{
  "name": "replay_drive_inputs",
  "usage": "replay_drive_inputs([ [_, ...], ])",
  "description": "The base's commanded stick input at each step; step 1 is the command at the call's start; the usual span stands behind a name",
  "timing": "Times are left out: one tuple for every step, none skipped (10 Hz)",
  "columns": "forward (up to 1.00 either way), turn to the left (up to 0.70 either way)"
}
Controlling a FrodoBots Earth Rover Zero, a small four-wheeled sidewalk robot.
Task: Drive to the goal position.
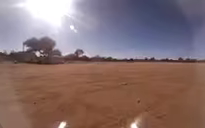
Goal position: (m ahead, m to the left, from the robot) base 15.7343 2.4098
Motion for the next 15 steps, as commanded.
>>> replay_drive_inputs([
  [0.5,0.0],
  [0.5,0.0],
  [0.5,0.0],
  [0.5,0.0],
  [0.5,0.0],
  [0.5,0.0],
  [0.5,0.0],
  [0.5,0.0],
  [0.5,0.0],
  [0.5,0.0],
  [0.5,0.0],
  [0.5,0.0],
  [0.5,0.0],
  [0.5,0.0],
  [0.5,0.0],
])
